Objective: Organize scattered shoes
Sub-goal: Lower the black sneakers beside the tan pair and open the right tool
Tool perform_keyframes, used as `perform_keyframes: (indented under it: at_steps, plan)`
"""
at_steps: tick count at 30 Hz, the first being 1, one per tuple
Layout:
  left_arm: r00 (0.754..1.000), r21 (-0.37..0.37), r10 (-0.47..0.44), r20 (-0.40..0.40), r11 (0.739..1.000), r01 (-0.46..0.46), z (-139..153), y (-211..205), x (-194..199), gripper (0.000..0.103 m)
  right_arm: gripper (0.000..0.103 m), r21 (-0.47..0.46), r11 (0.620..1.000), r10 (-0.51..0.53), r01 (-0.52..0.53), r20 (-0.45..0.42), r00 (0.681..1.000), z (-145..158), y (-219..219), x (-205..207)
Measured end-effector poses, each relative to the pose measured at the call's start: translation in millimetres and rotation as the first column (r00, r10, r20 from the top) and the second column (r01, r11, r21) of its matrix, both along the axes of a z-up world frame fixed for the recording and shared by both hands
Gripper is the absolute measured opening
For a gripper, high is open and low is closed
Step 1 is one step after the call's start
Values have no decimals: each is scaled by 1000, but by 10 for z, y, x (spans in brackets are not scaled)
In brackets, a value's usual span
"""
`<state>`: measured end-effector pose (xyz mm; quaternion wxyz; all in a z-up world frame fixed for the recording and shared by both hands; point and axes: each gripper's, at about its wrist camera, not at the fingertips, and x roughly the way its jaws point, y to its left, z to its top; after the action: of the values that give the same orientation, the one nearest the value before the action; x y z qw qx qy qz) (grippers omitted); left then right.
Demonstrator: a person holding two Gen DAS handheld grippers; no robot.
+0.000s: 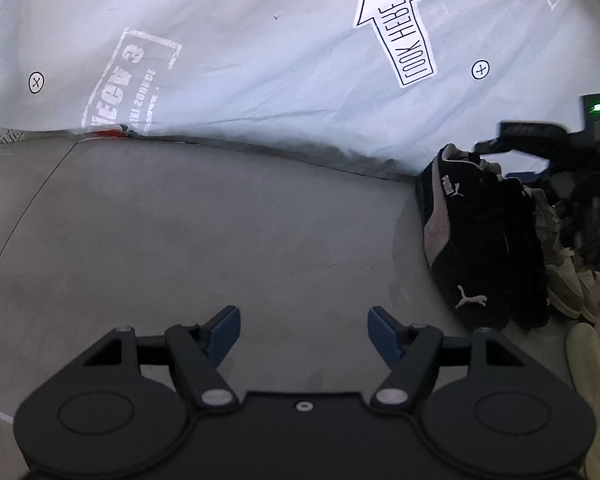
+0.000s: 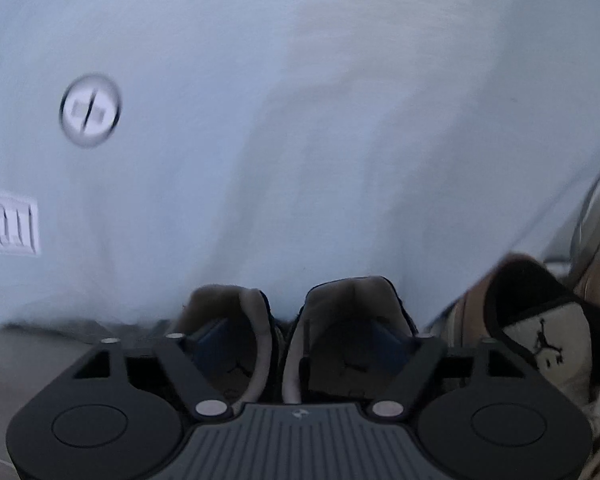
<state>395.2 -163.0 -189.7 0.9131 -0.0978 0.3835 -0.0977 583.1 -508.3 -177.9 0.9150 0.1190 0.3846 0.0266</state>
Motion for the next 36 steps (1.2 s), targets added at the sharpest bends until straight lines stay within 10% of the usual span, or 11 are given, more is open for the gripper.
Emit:
perform_keyframes:
  at_steps: [4, 9, 22, 36]
  plan:
    - [1000, -9, 2, -10, 1000, -2, -12, -12, -22, 71, 92, 6, 997, -81, 81, 107, 991, 232, 18, -382]
    - [1000, -7, -15, -13, 1000, 15, 0, -25, -100, 71, 101, -258, 955, -53, 144, 330, 943, -8, 674, -1079]
    - [1000, -2, 30, 8, 1000, -30, 80, 163, -172, 71, 101, -509, 856, 54, 91, 262, 963, -582, 1224, -1395]
    - [979, -54, 98, 176, 994, -90, 859, 515, -993, 72, 103, -334, 935, -20, 122, 294, 955, -62, 921, -2197]
